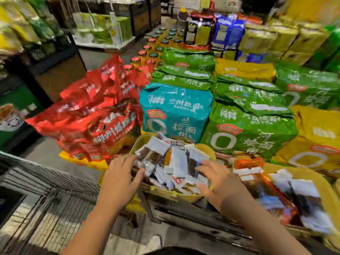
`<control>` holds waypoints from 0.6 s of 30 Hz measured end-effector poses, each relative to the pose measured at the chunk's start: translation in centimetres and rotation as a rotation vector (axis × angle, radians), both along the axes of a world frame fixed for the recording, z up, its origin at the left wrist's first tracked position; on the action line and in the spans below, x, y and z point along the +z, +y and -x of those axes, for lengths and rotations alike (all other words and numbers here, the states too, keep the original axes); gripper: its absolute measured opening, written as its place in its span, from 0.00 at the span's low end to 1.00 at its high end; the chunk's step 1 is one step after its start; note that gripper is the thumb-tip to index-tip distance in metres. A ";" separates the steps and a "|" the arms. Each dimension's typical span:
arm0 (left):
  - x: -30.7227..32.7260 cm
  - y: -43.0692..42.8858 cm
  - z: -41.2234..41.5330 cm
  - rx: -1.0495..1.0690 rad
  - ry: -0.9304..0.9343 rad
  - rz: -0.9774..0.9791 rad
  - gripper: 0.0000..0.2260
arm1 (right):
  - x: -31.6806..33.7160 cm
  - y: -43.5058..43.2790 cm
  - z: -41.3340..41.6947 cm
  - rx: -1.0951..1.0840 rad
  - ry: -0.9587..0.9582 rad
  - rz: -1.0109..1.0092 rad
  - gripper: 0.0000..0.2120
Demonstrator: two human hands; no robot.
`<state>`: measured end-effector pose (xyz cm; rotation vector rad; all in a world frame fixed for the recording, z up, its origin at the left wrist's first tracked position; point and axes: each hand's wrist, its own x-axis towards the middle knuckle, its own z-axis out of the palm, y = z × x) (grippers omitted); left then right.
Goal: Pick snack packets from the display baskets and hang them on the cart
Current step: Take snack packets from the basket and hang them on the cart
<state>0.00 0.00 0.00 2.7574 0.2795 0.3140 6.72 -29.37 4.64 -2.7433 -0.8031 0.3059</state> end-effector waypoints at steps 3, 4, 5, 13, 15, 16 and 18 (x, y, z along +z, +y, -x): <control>0.2 2.1 -2.8 -0.077 -0.034 -0.060 0.21 | -0.2 3.5 -1.8 -0.016 0.043 0.014 0.27; 0.6 2.1 -3.7 -0.090 -0.015 -0.076 0.20 | -0.1 4.3 -2.2 -0.032 0.062 0.021 0.27; 0.7 2.1 -4.6 -0.118 0.007 -0.088 0.20 | -0.3 5.1 -2.6 -0.058 0.074 0.001 0.28; 2.2 0.5 -9.0 -0.238 0.261 -0.297 0.34 | -1.1 7.8 -4.3 -0.187 0.212 0.182 0.35; 2.4 0.3 -9.6 -0.204 0.306 -0.287 0.39 | -0.9 8.0 -4.6 -0.183 0.251 0.212 0.37; 2.4 0.4 -9.8 -0.181 0.330 -0.266 0.41 | -0.6 8.1 -4.6 -0.181 0.263 0.216 0.37; 2.2 0.6 -10.1 -0.161 0.356 -0.224 0.46 | -0.4 8.2 -4.9 -0.183 0.283 0.212 0.38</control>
